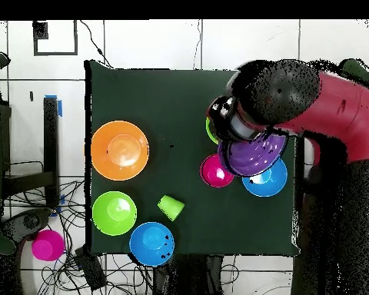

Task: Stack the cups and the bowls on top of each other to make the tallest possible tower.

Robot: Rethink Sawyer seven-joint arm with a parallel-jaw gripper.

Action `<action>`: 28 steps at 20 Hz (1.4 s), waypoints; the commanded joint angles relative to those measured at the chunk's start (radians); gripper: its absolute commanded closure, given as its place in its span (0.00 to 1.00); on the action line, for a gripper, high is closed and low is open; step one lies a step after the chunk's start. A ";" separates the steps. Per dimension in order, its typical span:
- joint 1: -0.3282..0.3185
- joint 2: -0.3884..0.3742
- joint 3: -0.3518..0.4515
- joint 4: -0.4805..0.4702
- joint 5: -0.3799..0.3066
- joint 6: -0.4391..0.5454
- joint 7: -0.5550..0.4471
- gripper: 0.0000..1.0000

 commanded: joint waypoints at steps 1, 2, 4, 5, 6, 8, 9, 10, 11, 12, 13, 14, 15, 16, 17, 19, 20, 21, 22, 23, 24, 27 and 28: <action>0.039 0.050 0.083 -0.225 -0.101 0.133 -0.163 1.00; 0.039 0.046 0.084 -0.238 -0.108 0.136 -0.176 1.00; 0.039 0.047 0.086 -0.255 -0.113 0.132 -0.190 1.00; 0.038 0.055 0.090 -0.263 -0.110 0.118 -0.197 1.00; 0.039 0.065 0.092 -0.271 -0.110 0.098 -0.195 1.00; 0.046 0.086 0.093 -0.290 -0.112 0.069 -0.183 1.00; 0.052 0.092 0.092 -0.297 -0.113 0.058 -0.170 1.00; 0.057 0.101 0.088 -0.310 -0.114 0.067 -0.155 1.00; 0.061 0.104 0.087 -0.316 -0.117 0.057 -0.154 1.00; 0.065 0.105 0.082 -0.319 -0.119 0.053 -0.149 1.00; 0.069 0.107 0.081 -0.324 -0.120 0.047 -0.147 1.00; 0.073 0.109 0.080 -0.330 -0.121 0.042 -0.145 1.00; 0.078 0.112 0.077 -0.333 -0.119 0.033 -0.134 1.00; 0.084 0.113 0.071 -0.326 -0.111 0.017 -0.109 1.00; 0.091 0.111 0.062 -0.309 -0.103 -0.018 -0.078 1.00; 0.109 0.101 0.038 -0.262 -0.089 -0.094 0.002 1.00; 0.117 0.102 0.029 -0.244 -0.085 -0.130 0.034 1.00; 0.121 0.101 0.028 -0.227 -0.079 -0.160 0.046 1.00; 0.126 0.101 0.026 -0.210 -0.073 -0.190 0.058 1.00; 0.126 0.096 0.023 -0.194 -0.067 -0.206 0.061 1.00; 0.127 0.089 0.019 -0.174 -0.064 -0.221 0.058 1.00; 0.135 0.078 0.006 -0.143 -0.060 -0.243 0.056 1.00; 0.138 0.076 0.001 -0.138 -0.058 -0.247 0.055 1.00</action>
